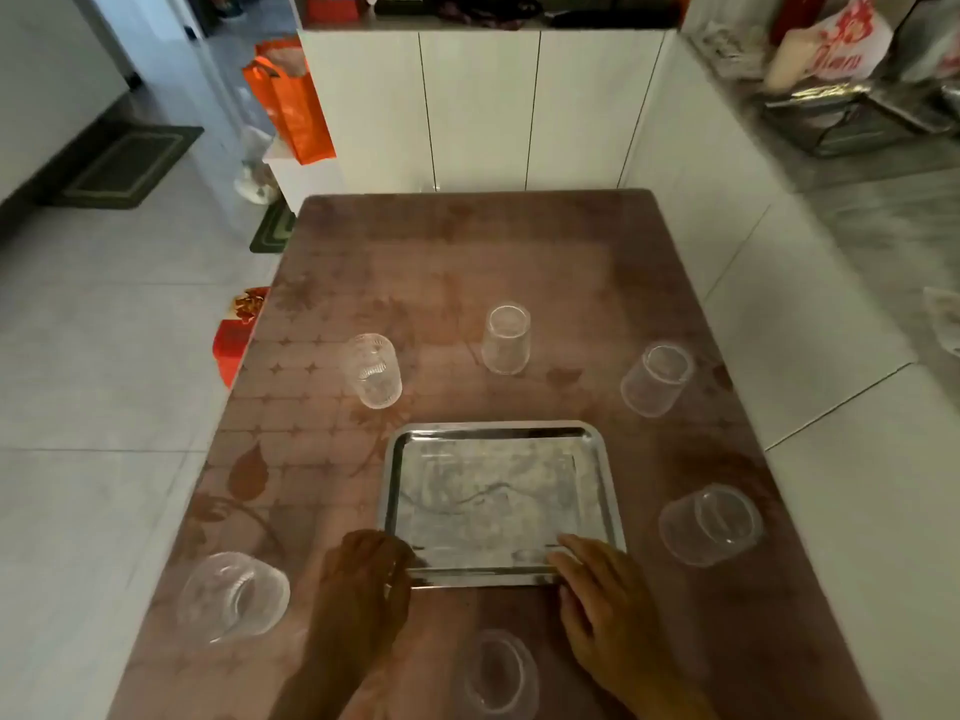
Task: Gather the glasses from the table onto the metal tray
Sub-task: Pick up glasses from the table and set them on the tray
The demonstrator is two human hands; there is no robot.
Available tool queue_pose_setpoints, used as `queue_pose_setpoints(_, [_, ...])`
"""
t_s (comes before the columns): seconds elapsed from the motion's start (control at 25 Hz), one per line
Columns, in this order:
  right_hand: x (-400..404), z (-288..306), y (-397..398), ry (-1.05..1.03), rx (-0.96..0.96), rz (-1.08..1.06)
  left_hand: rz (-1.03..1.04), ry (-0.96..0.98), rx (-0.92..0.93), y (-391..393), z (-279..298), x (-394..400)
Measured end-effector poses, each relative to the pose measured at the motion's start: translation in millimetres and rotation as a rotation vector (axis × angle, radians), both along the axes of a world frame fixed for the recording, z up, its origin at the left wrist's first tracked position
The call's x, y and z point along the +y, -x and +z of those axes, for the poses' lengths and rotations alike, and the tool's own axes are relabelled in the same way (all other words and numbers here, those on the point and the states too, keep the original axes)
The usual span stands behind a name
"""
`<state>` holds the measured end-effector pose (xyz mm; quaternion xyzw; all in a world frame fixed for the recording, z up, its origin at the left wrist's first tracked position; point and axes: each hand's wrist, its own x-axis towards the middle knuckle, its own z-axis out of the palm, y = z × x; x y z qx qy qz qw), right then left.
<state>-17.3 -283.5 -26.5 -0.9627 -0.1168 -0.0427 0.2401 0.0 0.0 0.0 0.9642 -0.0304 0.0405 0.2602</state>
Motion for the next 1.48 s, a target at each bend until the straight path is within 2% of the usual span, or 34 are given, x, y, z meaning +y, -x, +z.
queue_pose_setpoints(0.04, [6, -9, -7, 0.014, -0.051, 0.056, -0.094, -0.043, -0.079, -11, -10, -5])
queue_pose_setpoints(0.12, [13, -35, -13, 0.026, -0.091, 0.149, -0.211, -0.152, -0.090, -18, -34, -13])
queue_pose_setpoints(0.2, [11, -51, -15, 0.053, -0.105, 0.194, -0.290, -0.199, -0.069, -28, -49, -9])
queue_pose_setpoints(0.32, [5, -80, -10, 0.177, -0.214, 0.221, -0.344, -0.274, -0.170, -29, -76, -1])
queue_pose_setpoints(0.48, [7, -91, -7, 0.185, -0.273, 0.221, -0.320, -0.186, -0.258, -22, -96, -2])
queue_pose_setpoints(0.64, [7, -77, -4, 0.108, -0.122, 0.192, -0.345, -0.142, -0.301, -13, -91, 0])
queue_pose_setpoints(0.76, [10, -61, 15, 0.186, -0.152, 0.109, -0.356, -0.149, -0.317, 9, -79, -4])
queue_pose_setpoints(0.84, [8, -53, 42, 0.039, -0.113, 0.075, -0.353, -0.170, -0.333, 18, -74, -2])
queue_pose_setpoints(0.92, [5, -46, 71, -0.330, 0.168, 0.126, -0.337, -0.164, -0.323, 25, -68, -1])
queue_pose_setpoints(0.96, [10, -42, 85, -0.448, 0.325, 0.199, -0.327, -0.162, -0.324, 28, -66, -2])
queue_pose_setpoints(1.0, [18, -41, 94, -0.485, 0.379, 0.244, -0.321, -0.173, -0.333, 29, -65, -3])
queue_pose_setpoints(1.08, [44, -48, 101, -0.536, 0.327, 0.224, -0.306, -0.186, -0.347, 28, -68, -2])
queue_pose_setpoints(1.2, [72, -49, 99, -0.568, 0.206, -0.003, -0.315, -0.168, -0.312, 22, -77, 1])
queue_pose_setpoints(1.32, [61, -16, 71, -0.525, 0.218, 0.043, -0.312, -0.098, -0.313, 12, -88, 2])
queue_pose_setpoints(1.4, [53, 17, 37, -0.411, 0.114, 0.035, -0.306, -0.069, -0.315, 6, -96, 3])
queue_pose_setpoints(1.48, [62, 42, -3, -0.466, 0.026, -0.011, -0.315, -0.075, -0.317, 2, -102, 5])
